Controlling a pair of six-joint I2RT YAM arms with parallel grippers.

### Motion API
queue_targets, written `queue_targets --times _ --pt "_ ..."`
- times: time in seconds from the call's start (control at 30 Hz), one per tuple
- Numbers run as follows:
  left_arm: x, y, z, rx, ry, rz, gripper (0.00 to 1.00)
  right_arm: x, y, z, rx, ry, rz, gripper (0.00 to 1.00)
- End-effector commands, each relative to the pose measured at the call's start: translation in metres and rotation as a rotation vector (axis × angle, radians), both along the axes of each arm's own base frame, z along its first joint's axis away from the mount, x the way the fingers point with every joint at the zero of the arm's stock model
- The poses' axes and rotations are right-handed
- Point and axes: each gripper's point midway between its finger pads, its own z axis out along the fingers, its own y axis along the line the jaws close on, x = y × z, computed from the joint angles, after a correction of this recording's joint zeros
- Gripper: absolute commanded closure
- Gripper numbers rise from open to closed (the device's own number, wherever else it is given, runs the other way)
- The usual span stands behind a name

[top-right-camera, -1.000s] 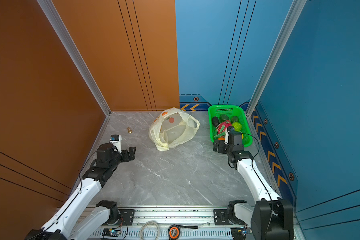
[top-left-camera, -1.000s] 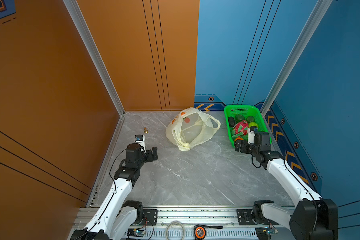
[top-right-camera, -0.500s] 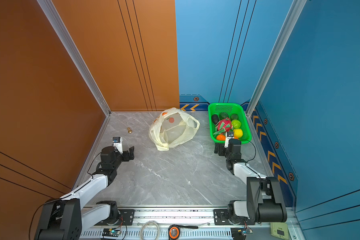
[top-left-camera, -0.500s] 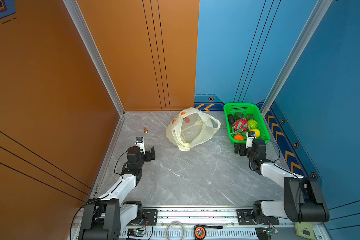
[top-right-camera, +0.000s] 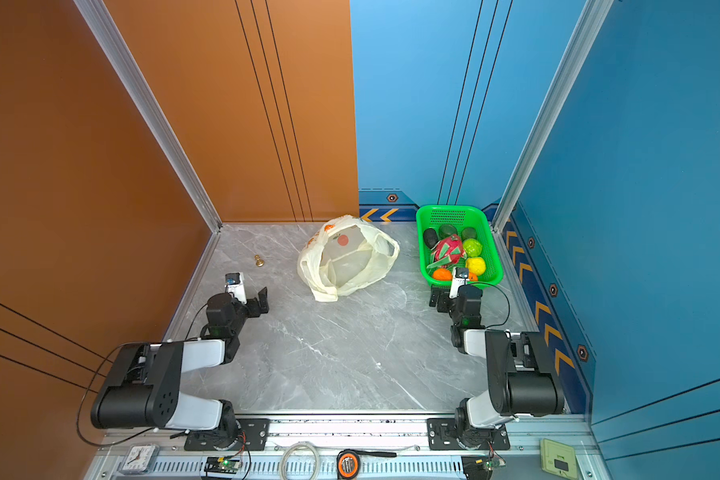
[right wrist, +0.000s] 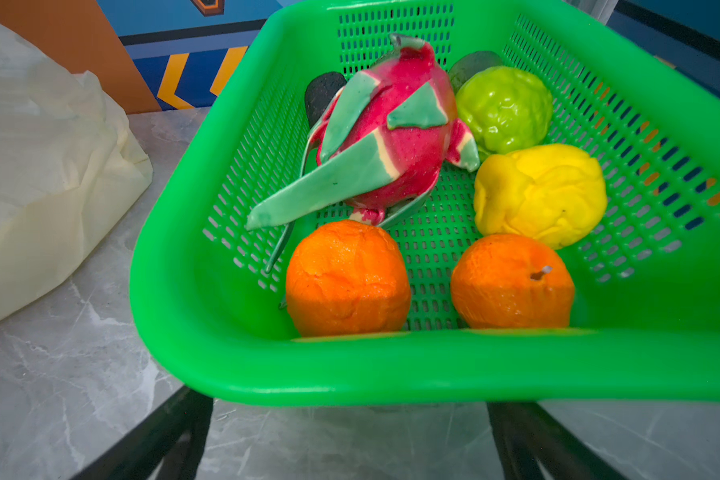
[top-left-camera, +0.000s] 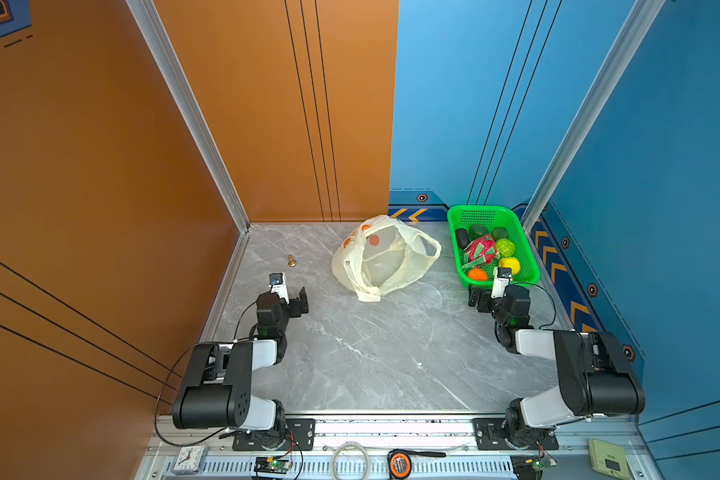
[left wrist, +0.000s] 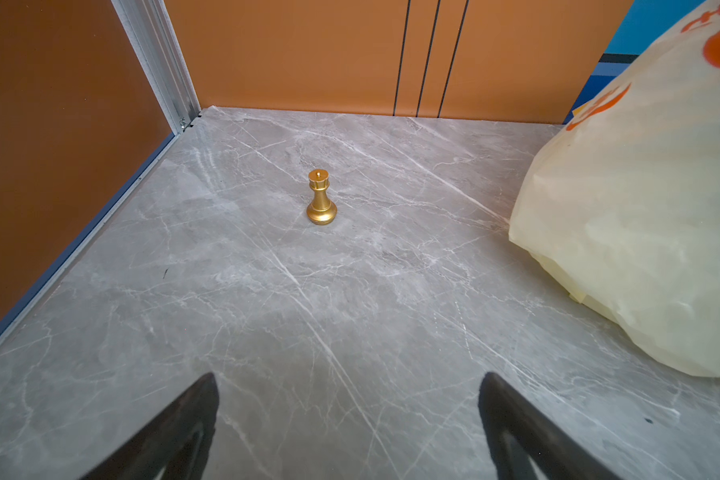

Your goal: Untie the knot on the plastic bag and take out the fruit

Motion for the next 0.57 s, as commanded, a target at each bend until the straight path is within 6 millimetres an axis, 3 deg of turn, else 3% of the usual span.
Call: queue_targets --times 0.0,0.53 --pt "0.0022 0.0029 0.0088 -0.004 -0.07 0.012 0.02 0.0027 -0.0077 0.0059 -0.049 -0.073 -0.067 0.0" --pt "0.0016 0.0026 0.0034 -0.003 -0.082 0.009 0.02 -0.002 -0.0101 0.006 -0.105 -0.081 -0.126 0.0"
